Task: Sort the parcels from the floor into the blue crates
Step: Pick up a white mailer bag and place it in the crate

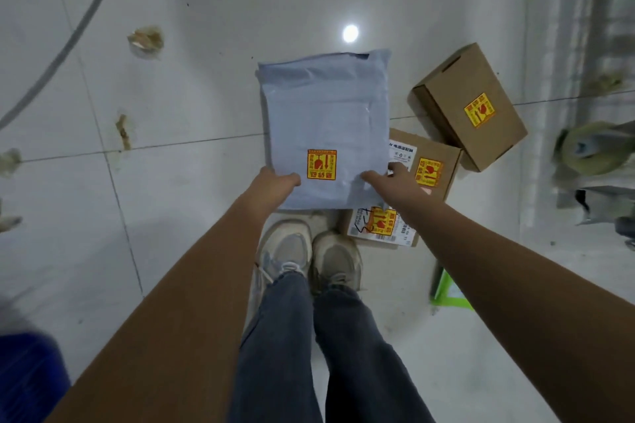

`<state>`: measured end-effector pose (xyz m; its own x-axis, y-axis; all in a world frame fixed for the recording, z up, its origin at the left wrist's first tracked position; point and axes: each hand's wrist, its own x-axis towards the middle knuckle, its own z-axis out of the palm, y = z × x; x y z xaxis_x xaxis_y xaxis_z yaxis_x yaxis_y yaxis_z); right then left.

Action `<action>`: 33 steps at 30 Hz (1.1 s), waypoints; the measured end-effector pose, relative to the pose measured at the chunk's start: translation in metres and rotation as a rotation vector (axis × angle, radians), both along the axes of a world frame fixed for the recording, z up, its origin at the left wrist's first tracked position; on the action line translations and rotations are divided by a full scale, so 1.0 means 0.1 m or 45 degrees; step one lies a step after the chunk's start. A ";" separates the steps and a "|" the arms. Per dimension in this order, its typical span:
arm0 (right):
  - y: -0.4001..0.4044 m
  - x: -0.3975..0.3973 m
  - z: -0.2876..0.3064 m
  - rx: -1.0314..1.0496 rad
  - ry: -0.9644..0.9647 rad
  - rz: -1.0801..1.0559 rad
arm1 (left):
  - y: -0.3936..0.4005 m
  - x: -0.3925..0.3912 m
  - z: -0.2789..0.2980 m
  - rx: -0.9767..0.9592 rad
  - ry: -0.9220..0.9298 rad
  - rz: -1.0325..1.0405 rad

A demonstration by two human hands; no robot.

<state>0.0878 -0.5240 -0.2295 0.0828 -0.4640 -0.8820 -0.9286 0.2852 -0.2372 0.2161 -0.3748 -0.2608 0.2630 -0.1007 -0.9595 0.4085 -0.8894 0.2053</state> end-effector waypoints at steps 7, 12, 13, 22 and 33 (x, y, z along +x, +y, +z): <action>-0.08 -0.05 0.26 0.075 -0.148 -0.227 | -0.01 -0.06 0.18 0.014 0.081 0.240; 0.13 0.19 0.76 -0.242 -0.347 0.115 | -0.45 -0.08 0.76 -0.108 0.039 0.361; 0.21 0.25 0.86 -0.336 -0.380 0.248 | -0.59 -0.08 0.90 -0.174 0.019 0.445; 0.56 0.38 1.55 -0.321 -0.736 0.654 | -0.45 0.17 1.52 -0.147 -0.319 0.821; -0.21 0.42 2.27 0.177 -0.586 0.070 | 0.37 0.56 2.51 -0.643 0.139 0.943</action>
